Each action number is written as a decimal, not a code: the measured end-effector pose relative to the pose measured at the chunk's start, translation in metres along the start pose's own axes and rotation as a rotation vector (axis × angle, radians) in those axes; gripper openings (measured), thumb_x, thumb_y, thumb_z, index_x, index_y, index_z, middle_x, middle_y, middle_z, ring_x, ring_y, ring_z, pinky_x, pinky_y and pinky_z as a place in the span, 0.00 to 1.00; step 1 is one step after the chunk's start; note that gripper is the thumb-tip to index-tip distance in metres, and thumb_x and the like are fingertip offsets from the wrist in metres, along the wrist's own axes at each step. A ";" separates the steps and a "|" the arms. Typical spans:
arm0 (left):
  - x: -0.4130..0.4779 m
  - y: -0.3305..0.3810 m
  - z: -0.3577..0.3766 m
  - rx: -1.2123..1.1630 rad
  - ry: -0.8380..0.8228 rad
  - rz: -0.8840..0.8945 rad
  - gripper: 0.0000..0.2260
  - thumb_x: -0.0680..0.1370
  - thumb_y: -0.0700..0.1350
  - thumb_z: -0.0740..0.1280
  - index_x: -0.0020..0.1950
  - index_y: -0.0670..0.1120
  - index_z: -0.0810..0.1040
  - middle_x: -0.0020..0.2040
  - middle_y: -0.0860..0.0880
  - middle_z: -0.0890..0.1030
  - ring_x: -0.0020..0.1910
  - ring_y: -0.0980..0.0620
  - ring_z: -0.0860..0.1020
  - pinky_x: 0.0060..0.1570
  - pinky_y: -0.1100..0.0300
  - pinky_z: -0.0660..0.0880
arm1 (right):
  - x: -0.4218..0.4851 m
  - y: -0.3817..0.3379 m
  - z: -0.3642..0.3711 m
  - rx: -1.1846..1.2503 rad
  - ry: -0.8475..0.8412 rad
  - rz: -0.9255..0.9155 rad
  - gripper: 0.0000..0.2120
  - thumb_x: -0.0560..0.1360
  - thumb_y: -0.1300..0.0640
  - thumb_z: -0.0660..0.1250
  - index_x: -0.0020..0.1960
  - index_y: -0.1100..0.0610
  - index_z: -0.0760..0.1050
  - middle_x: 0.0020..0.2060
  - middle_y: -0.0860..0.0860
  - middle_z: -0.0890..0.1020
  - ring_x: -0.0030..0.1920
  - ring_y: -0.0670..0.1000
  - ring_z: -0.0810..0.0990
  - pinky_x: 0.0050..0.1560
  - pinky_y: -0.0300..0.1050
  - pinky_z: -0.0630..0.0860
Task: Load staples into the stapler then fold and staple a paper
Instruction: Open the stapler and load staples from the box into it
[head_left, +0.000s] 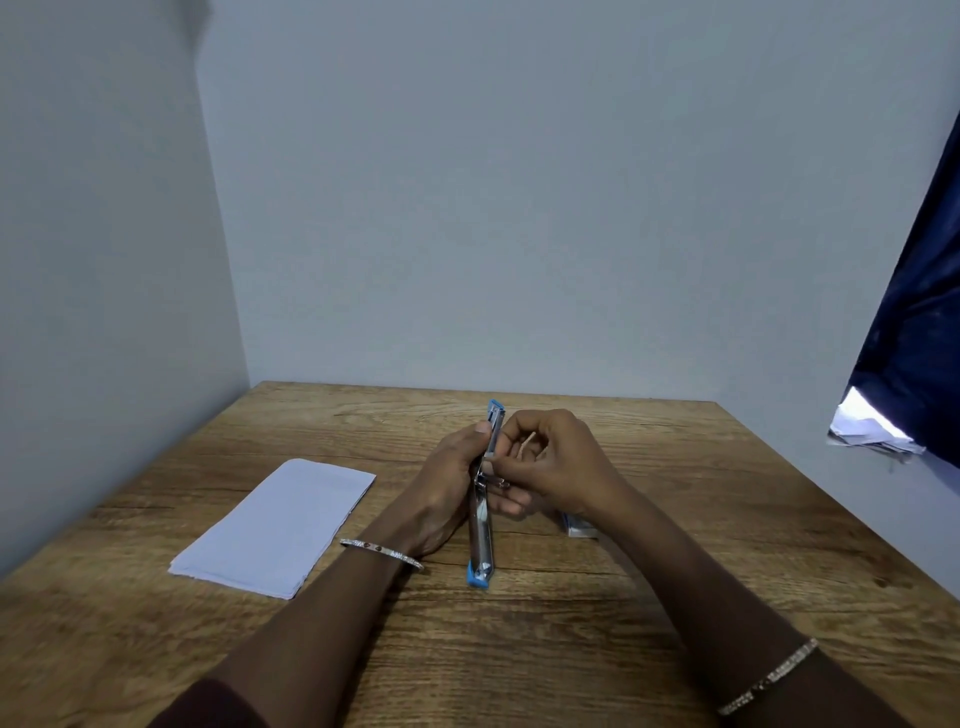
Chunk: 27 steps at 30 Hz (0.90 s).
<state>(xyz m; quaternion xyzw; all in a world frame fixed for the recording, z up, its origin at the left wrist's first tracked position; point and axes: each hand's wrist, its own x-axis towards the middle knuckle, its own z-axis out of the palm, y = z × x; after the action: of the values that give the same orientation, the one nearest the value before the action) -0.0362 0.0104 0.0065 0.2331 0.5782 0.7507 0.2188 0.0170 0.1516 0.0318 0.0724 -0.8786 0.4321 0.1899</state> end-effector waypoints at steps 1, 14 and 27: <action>0.000 0.001 0.001 0.001 0.005 -0.002 0.21 0.87 0.50 0.53 0.60 0.34 0.75 0.39 0.38 0.86 0.29 0.46 0.84 0.28 0.57 0.82 | 0.000 -0.001 -0.001 -0.014 0.012 -0.021 0.12 0.70 0.63 0.78 0.36 0.51 0.78 0.25 0.36 0.78 0.23 0.38 0.71 0.27 0.29 0.66; 0.002 0.002 0.001 -0.067 0.052 -0.026 0.17 0.87 0.52 0.52 0.50 0.41 0.70 0.38 0.36 0.86 0.28 0.46 0.83 0.27 0.58 0.80 | 0.001 0.002 -0.023 -0.076 0.362 -0.096 0.08 0.68 0.65 0.79 0.38 0.57 0.81 0.33 0.49 0.85 0.31 0.40 0.79 0.35 0.32 0.75; 0.002 0.004 0.002 -0.051 0.083 -0.035 0.16 0.87 0.52 0.53 0.54 0.41 0.72 0.35 0.39 0.85 0.24 0.50 0.78 0.24 0.61 0.75 | -0.019 0.025 -0.078 -0.545 0.072 0.234 0.10 0.68 0.70 0.74 0.40 0.56 0.87 0.37 0.52 0.89 0.35 0.40 0.80 0.46 0.37 0.77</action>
<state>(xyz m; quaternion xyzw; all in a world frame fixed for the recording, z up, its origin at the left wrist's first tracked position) -0.0366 0.0125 0.0107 0.1858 0.5716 0.7701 0.2135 0.0487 0.2278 0.0490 -0.0985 -0.9573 0.2016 0.1823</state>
